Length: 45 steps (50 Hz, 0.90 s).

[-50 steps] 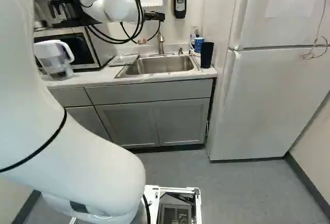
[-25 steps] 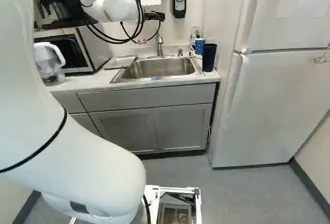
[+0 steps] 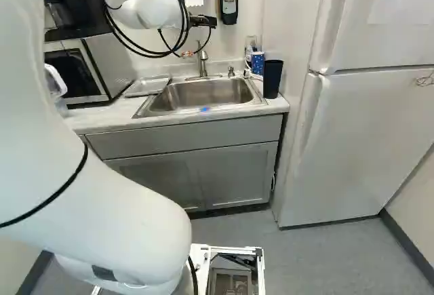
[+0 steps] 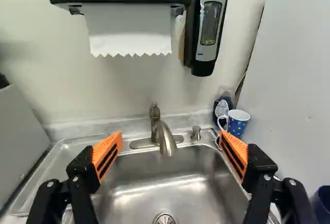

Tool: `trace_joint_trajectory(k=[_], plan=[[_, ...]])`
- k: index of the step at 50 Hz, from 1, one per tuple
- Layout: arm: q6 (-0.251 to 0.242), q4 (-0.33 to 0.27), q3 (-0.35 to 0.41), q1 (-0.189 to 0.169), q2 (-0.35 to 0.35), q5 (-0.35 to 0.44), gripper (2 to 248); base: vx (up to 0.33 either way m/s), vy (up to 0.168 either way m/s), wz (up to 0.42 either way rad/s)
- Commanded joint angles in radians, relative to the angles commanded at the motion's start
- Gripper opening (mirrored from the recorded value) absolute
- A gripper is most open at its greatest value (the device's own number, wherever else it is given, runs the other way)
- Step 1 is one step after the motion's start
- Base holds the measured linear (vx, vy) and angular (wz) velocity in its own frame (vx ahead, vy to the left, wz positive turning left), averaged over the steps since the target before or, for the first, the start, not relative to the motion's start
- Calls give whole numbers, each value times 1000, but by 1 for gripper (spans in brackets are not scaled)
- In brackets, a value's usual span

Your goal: Rinse the cup and place it in the tray

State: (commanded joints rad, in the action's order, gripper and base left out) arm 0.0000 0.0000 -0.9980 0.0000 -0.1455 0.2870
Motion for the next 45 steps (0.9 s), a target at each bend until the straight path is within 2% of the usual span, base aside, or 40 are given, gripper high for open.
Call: trace_joint_trajectory(k=[18, 35, 45], plan=[[0, 0, 0, 0, 0, 0, 247, 114, 15, -164], [0, 0, 0, 0, 0, 0, 247, 113, 43, -13], [0, 0, 0, 0, 0, 0, 247, 15, -1, -2]])
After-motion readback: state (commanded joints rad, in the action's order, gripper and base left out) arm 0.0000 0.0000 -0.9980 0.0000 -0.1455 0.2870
